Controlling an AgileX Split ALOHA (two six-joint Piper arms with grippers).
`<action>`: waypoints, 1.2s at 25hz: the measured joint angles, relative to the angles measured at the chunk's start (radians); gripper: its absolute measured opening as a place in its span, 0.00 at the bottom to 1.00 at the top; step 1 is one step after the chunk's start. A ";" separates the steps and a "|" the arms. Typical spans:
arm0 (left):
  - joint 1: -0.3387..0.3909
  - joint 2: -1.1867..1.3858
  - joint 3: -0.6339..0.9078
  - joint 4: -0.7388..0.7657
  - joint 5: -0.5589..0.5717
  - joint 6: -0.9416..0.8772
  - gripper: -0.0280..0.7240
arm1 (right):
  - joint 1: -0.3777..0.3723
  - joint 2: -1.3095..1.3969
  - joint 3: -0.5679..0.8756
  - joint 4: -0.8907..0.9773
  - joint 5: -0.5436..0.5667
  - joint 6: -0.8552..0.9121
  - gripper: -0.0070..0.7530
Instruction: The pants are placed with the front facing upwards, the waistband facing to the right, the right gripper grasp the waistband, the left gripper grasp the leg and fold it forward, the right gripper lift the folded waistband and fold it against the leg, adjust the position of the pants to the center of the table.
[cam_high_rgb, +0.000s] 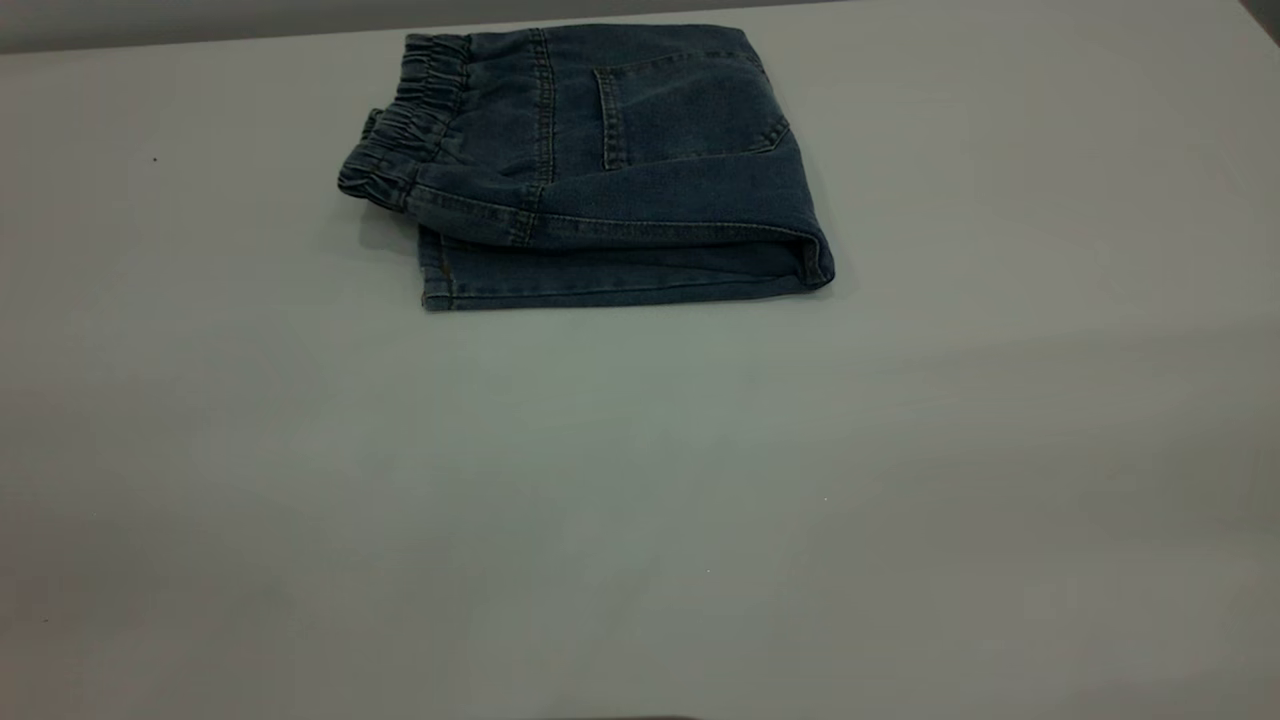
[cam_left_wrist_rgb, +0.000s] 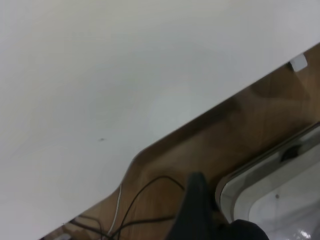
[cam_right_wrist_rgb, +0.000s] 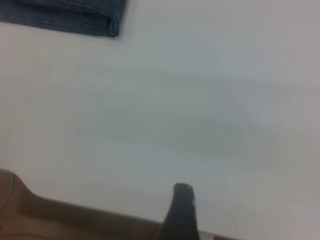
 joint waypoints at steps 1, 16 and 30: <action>0.000 -0.002 0.000 0.000 0.000 0.000 0.79 | 0.000 0.000 0.000 0.000 0.000 0.000 0.77; 0.343 -0.232 0.000 0.001 0.004 0.001 0.79 | -0.045 -0.024 0.000 0.001 0.000 0.000 0.77; 0.492 -0.409 0.000 0.003 0.017 0.001 0.79 | -0.129 -0.171 0.000 0.002 0.001 0.000 0.77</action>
